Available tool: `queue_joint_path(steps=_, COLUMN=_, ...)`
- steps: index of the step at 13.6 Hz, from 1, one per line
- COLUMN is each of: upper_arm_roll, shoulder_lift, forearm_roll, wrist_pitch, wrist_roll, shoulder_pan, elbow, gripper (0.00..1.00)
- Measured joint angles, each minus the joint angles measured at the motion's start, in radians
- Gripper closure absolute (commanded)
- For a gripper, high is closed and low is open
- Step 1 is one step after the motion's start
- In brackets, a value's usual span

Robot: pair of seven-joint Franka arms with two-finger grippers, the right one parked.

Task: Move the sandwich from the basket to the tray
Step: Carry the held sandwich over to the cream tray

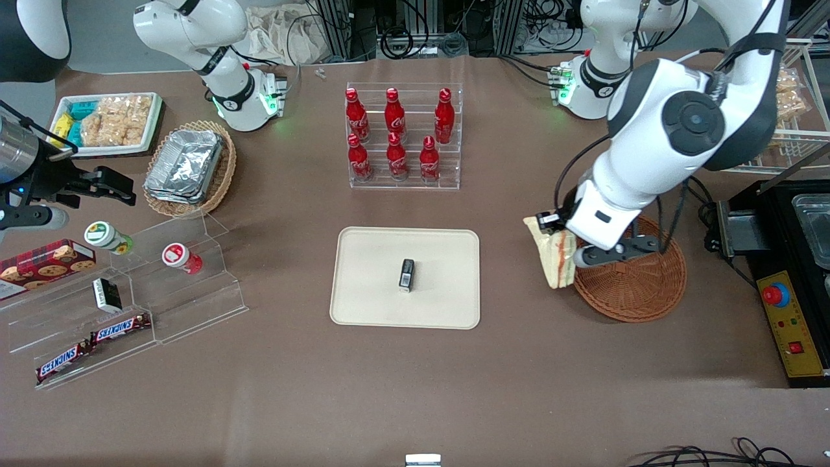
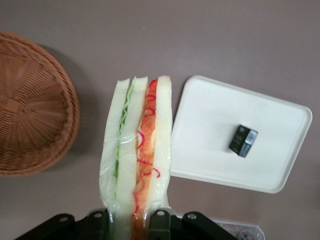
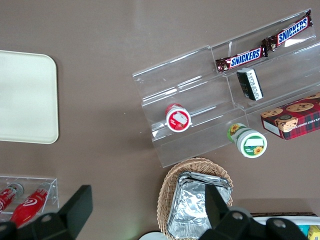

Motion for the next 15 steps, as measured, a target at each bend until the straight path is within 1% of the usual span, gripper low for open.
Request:
queue_joint_path(steps=2, upper_arm_roll=-0.002, shoulder_lift=0.012, forearm_roll=0.004, wrist_pitch=0.0, wrist_roll=-0.068, shoulder_pan=-0.043, elbow=0.003, gripper=1.0)
queue_joint_path(steps=4, upper_arm_roll=-0.004, shoulder_lift=0.035, forearm_roll=0.025, wrist_pitch=0.003, wrist_roll=-0.098, shoulder_pan=-0.088, elbow=0.004, gripper=1.0)
queue_joint_path(steps=7, upper_arm_roll=-0.004, shoulder_lift=0.087, forearm_roll=0.049, wrist_pitch=0.045, wrist_roll=-0.105, shoulder_pan=-0.143, elbow=0.005, gripper=1.0)
queue_joint_path(steps=10, upper_arm_roll=-0.005, shoulder_lift=0.157, forearm_roll=0.094, wrist_pitch=0.066, wrist_roll=-0.105, shoulder_pan=-0.187, elbow=0.006, gripper=1.0)
queue_joint_path(steps=14, upper_arm_roll=-0.005, shoulder_lift=0.258, forearm_roll=0.115, wrist_pitch=0.179, wrist_roll=-0.105, shoulder_pan=-0.232, elbow=0.006, gripper=1.0)
queue_joint_path(steps=15, upper_arm_roll=-0.005, shoulder_lift=0.279, forearm_roll=0.131, wrist_pitch=0.206, wrist_roll=-0.105, shoulder_pan=-0.237, elbow=0.006, gripper=1.0)
